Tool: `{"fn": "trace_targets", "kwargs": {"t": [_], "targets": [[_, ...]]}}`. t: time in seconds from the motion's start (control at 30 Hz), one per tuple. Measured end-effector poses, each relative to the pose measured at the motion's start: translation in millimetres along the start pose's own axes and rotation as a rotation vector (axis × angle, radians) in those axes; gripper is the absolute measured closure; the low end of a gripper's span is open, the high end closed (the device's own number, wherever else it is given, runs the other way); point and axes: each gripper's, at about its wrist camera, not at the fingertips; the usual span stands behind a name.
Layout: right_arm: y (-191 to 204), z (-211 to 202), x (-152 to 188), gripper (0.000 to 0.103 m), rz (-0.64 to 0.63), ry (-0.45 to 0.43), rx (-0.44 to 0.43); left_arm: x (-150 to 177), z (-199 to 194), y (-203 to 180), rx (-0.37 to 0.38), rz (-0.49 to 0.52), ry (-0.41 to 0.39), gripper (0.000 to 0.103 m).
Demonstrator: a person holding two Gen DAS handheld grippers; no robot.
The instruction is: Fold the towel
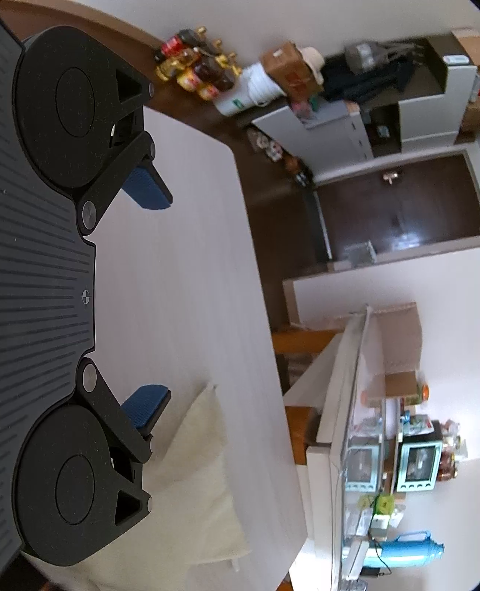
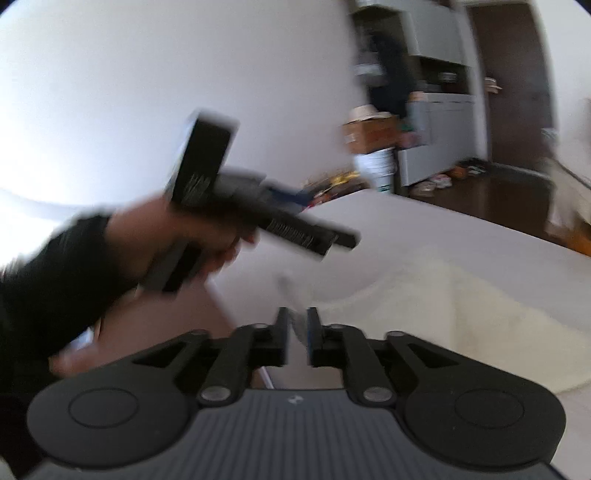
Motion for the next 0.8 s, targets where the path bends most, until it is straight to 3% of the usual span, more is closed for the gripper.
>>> {"fn": "trace_targets", "kwargs": {"t": [0.13, 0.2, 0.27, 0.33, 0.43, 0.57, 0.6, 0.63, 0.67, 0.8], "targets": [[-19, -20, -2, 0.067, 0.038, -0.074, 0.143, 1, -18, -3, 0.255, 0.027, -0.022, 0.000], [-39, -30, -2, 0.056, 0.046, -0.083, 0.298, 2, -20, -12, 0.335, 0.059, -0.023, 0.000], [-58, -36, 1, 0.056, 0.051, -0.069, 0.428, 4, -18, -24, 0.400, 0.097, -0.011, 0.000], [-77, -38, 4, 0.056, 0.082, -0.037, 0.504, 6, -11, -38, 0.451, 0.118, 0.009, 0.000], [-98, -38, 11, 0.056, 0.115, -0.014, 0.565, 6, 1, -51, 0.486, 0.101, 0.033, 0.000], [-116, -36, 17, 0.056, 0.149, 0.002, 0.586, 4, 22, -49, 0.467, 0.021, 0.063, 0.004], [-119, -37, 18, 0.056, 0.151, -0.001, 0.583, 3, 30, -47, 0.461, 0.000, 0.075, 0.010], [-121, -39, 19, 0.056, 0.152, -0.004, 0.580, 3, 37, -46, 0.456, -0.016, 0.088, 0.030], [-122, -39, 20, 0.056, 0.153, -0.007, 0.578, 3, 41, -44, 0.454, -0.023, 0.098, 0.038], [-123, -38, 21, 0.056, 0.151, -0.011, 0.571, 4, 63, -39, 0.418, -0.051, 0.143, 0.041]]}}
Point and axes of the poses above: each gripper's, at about its wrist camera, not at the fingertips, and z roughly the way its jaws point, y to its left, x to its underside, and after that the axes turned 13 degrees about -y, right-handed
